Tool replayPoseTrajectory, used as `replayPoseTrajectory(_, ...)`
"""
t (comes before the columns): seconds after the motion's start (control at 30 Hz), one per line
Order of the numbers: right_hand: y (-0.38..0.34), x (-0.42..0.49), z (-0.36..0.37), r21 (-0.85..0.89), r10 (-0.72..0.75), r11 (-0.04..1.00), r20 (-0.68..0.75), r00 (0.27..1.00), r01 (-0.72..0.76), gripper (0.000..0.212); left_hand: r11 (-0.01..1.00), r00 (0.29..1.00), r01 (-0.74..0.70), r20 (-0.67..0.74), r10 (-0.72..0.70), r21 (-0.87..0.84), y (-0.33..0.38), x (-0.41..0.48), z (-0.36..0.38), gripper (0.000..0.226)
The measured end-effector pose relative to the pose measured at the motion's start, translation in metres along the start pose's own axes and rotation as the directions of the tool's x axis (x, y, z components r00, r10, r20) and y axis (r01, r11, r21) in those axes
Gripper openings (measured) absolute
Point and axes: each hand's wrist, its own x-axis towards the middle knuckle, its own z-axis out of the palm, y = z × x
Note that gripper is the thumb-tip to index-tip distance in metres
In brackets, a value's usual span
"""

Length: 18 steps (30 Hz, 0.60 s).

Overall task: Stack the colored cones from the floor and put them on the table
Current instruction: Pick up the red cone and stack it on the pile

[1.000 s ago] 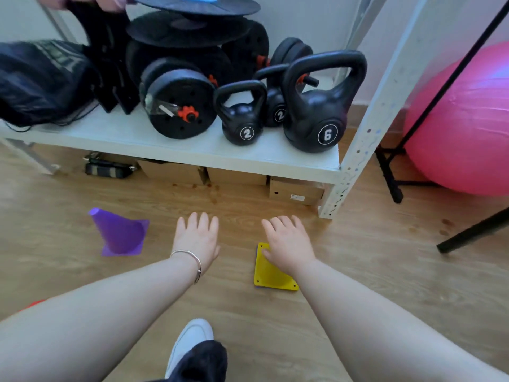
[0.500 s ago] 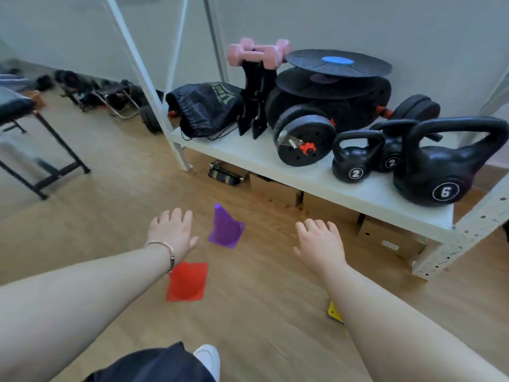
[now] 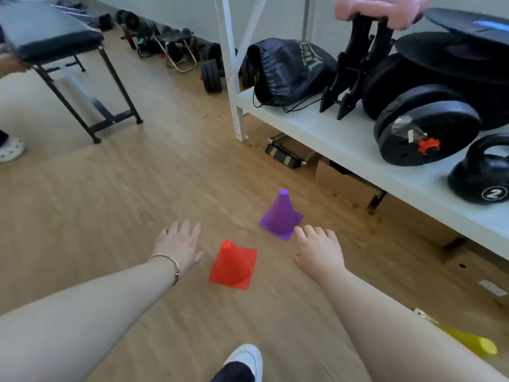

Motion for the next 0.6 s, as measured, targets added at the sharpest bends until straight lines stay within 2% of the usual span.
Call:
replayPoseTrajectory(0.2,-0.039,0.037,0.05,0.007,-0.055,0.998,0.093,0.994,0.054,0.056,0.999,0.996,-0.004,0.094,0.008,-0.042,-0.006,0.011,0.064,0.073)
replayPoseTrajectory(0.33,-0.068,0.057,0.075,0.064,-0.081,0.995,0.159,0.984,0.071,0.051,0.994,0.976,-0.076,0.199,0.091,-0.08,0.003,0.02,0.099,0.073)
replayPoseTrajectory(0.4,-0.081,0.066,0.087,0.133,-0.094,0.989,0.211,0.973,0.066,0.052,0.985,0.957,-0.115,0.251,0.145,-0.128,0.009,0.026,0.109,0.07)
replayPoseTrajectory(0.47,-0.091,0.075,0.098,0.241,-0.108,0.97,0.286,0.952,0.038,0.063,0.974,0.942,-0.127,0.285,0.178,-0.189,0.016,0.031,0.114,0.068)
replayPoseTrajectory(0.6,-0.104,0.088,0.107,0.381,-0.137,0.925,0.347,0.928,-0.006,0.074,0.936,0.912,-0.093,0.349,0.217,-0.341,0.025,0.04,0.122,0.07)
